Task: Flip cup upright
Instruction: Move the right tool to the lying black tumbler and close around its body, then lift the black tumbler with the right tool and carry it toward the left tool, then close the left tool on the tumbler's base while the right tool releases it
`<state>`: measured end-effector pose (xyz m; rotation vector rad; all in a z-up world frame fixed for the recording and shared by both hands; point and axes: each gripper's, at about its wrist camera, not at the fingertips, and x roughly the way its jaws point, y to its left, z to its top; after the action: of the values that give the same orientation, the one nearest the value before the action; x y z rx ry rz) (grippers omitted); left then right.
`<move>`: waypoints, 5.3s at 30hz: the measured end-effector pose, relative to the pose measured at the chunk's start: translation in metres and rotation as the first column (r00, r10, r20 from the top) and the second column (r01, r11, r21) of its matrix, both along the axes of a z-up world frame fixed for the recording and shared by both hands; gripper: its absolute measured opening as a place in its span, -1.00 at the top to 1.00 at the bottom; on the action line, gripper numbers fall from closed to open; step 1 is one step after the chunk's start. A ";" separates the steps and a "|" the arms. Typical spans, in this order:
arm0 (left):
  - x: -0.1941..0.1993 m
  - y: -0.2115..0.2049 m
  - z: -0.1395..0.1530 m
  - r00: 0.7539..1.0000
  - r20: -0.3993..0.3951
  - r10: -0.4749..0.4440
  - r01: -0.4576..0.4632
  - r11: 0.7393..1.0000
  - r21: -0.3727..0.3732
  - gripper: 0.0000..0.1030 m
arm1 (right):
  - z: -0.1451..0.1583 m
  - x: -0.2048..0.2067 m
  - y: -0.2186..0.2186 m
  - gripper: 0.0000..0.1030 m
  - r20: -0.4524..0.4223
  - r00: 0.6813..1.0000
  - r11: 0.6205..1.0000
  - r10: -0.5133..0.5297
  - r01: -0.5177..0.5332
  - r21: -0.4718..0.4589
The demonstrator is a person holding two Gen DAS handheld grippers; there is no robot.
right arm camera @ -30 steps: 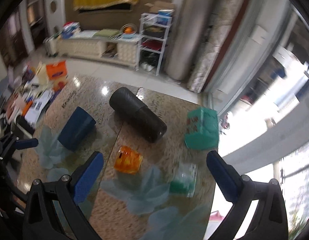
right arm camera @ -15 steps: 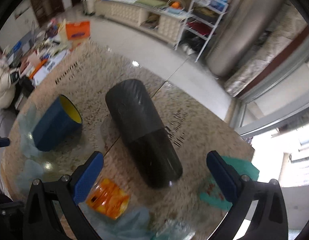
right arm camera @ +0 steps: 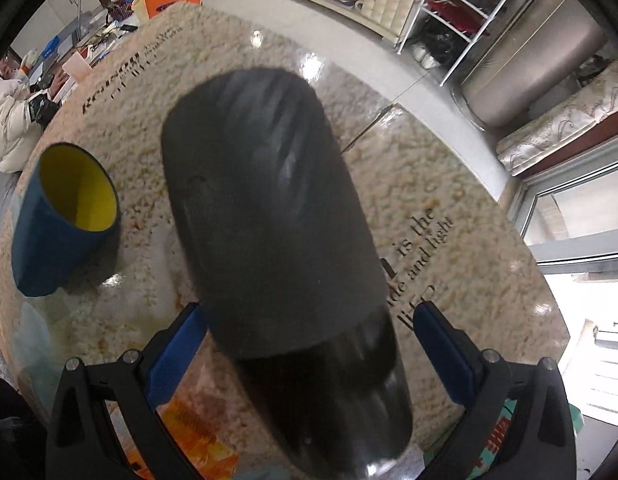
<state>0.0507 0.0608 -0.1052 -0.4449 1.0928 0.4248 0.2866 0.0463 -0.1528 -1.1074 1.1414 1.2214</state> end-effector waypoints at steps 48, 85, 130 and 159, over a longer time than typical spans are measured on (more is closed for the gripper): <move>-0.066 0.008 0.025 0.994 0.087 -0.068 0.072 0.996 -0.053 -1.00 | 0.141 -0.086 -0.251 -0.47 -0.177 0.821 0.800 -0.542 0.569 0.191; -0.087 -0.015 0.000 0.980 0.002 -0.201 0.200 0.975 -0.094 -1.00 | 0.058 -0.174 -0.256 -1.00 -0.114 0.728 0.724 -0.676 0.685 0.079; 0.039 -0.127 -0.043 0.942 -0.323 0.093 -0.197 0.931 -0.307 -1.00 | 0.104 -0.074 -0.435 -1.00 -0.356 0.709 0.739 -0.609 0.670 0.070; 0.055 -0.117 -0.103 0.875 -0.443 0.193 -0.324 0.914 -0.243 -0.61 | 0.078 -0.043 -0.444 -1.00 -0.398 0.672 0.735 -0.625 0.678 -0.008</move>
<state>0.1059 -0.0562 -0.2079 -0.8170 1.5292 0.6076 0.2440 -0.3976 -0.0746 -0.2704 1.5441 0.9174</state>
